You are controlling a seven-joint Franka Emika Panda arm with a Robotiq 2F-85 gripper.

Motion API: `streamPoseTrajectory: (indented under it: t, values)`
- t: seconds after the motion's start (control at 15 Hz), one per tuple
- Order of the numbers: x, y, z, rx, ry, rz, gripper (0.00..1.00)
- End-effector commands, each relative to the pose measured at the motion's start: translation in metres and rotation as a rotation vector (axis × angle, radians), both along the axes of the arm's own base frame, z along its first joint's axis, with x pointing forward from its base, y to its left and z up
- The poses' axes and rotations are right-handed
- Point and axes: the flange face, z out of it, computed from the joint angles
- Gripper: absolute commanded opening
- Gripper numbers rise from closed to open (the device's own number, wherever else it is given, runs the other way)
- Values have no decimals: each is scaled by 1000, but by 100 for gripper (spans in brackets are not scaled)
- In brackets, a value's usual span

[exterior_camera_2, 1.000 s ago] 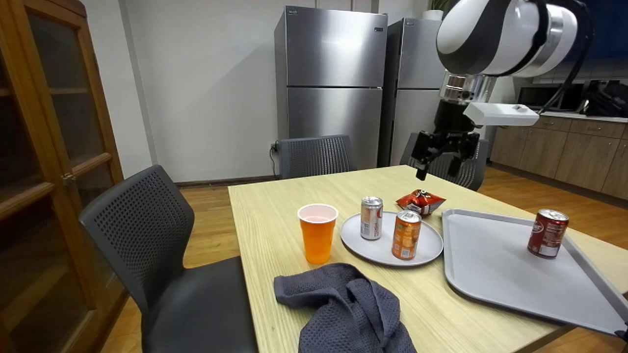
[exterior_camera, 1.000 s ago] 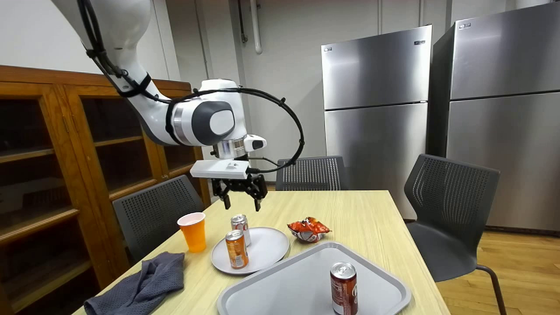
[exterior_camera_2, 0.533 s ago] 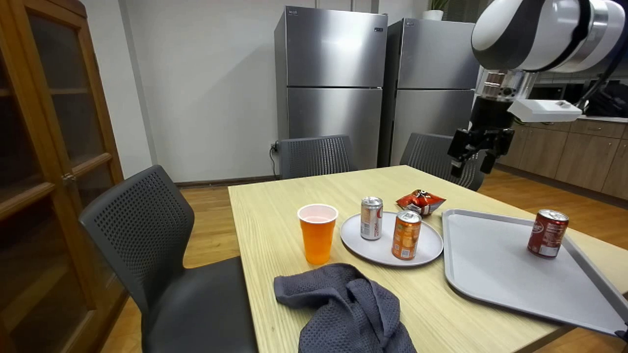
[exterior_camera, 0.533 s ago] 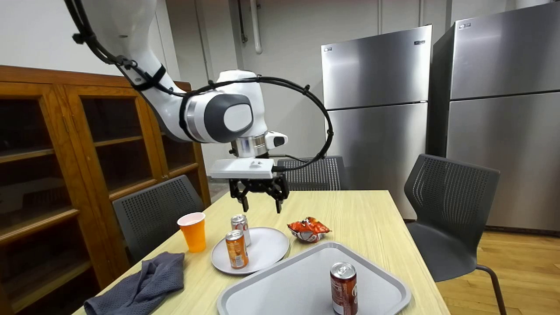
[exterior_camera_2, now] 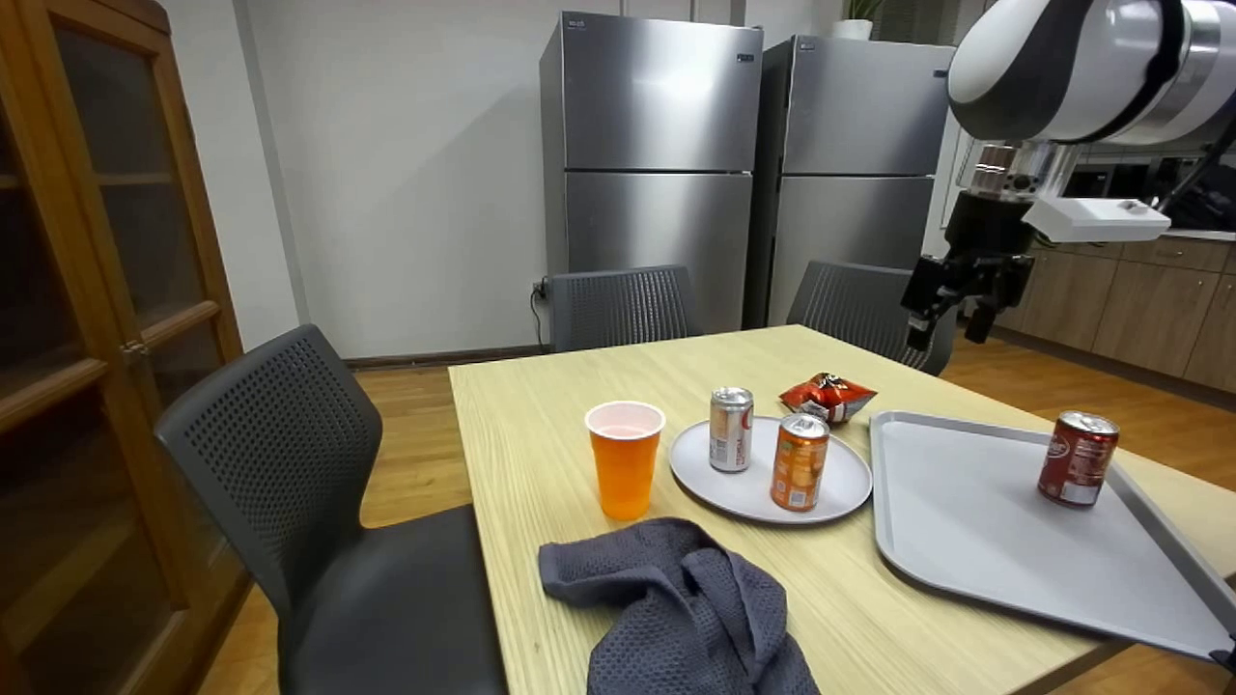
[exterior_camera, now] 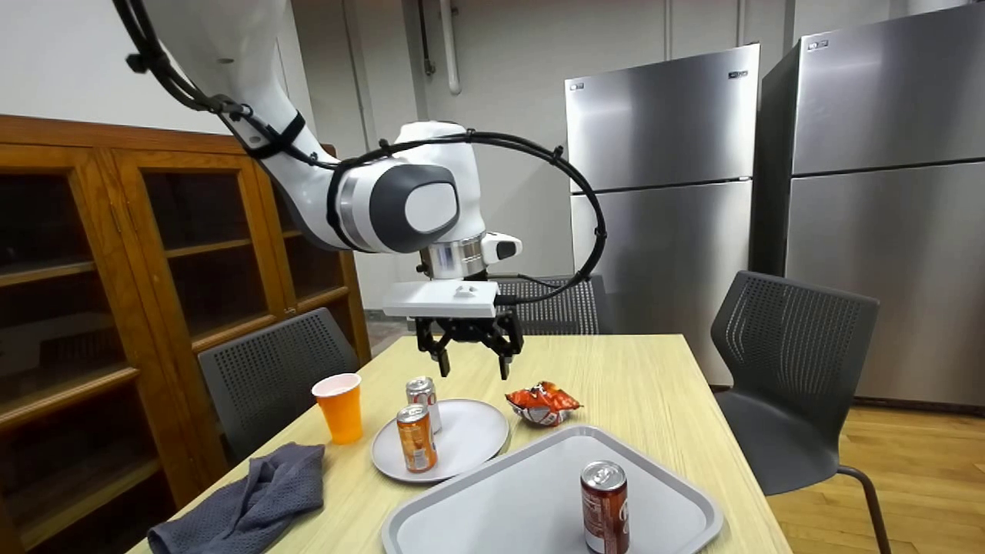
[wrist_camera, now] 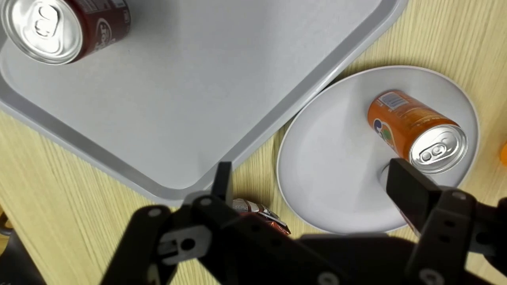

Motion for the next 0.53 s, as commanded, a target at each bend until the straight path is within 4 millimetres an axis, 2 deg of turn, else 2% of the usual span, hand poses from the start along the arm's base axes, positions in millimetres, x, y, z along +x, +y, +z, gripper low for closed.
streamPoseTrajectory:
  t: [0.0, 0.47]
  values:
    - [0, 1, 0, 0, 1, 0, 100]
    - [-2, -2, 0, 3, 4, 4, 100]
